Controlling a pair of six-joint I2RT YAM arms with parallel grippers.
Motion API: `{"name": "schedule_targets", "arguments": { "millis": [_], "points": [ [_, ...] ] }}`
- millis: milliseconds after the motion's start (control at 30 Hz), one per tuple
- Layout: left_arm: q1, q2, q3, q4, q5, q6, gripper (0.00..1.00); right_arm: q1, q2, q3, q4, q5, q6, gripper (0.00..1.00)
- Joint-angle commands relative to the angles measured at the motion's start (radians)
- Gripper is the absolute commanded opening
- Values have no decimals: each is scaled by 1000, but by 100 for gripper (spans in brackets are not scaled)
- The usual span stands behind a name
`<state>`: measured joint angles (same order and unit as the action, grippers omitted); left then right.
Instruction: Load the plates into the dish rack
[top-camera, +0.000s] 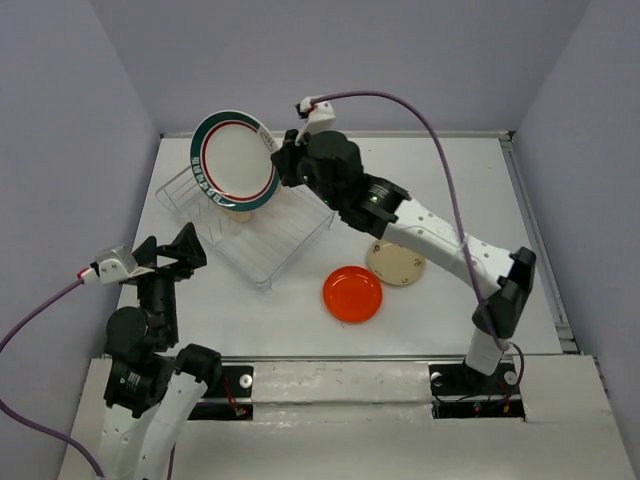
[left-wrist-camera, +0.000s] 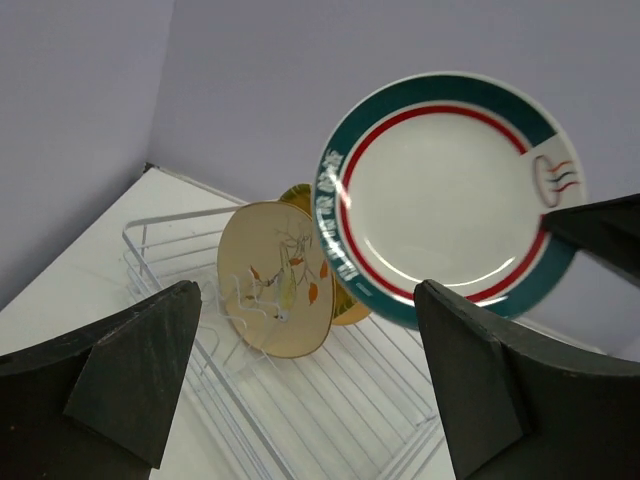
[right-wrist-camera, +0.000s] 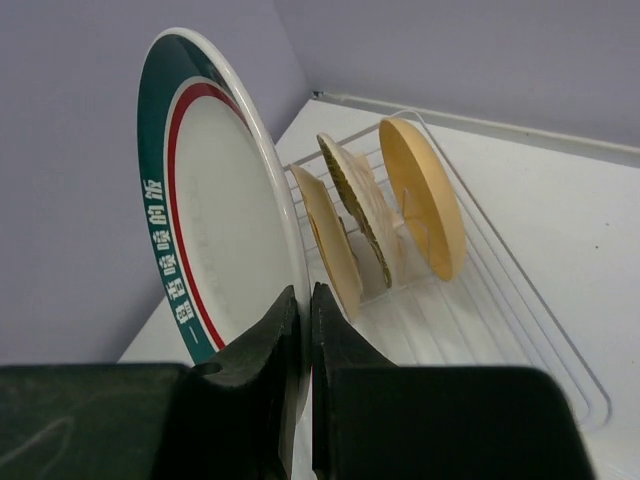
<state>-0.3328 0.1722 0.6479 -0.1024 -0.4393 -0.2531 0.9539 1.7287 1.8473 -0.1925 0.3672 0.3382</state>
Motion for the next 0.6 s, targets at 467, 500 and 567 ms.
{"name": "schedule_targets", "arguments": {
  "millis": [467,500,567],
  "points": [
    [3,-69,16,70,-26,-8,99,158,676,687,197,510,-554,7],
    [3,-68,15,72,-22,-6,99,158,689,688,235,519,-582,7],
    [1,-68,13,73,-10,-5,99,158,709,688,287,532,-640,7]
  ]
}}
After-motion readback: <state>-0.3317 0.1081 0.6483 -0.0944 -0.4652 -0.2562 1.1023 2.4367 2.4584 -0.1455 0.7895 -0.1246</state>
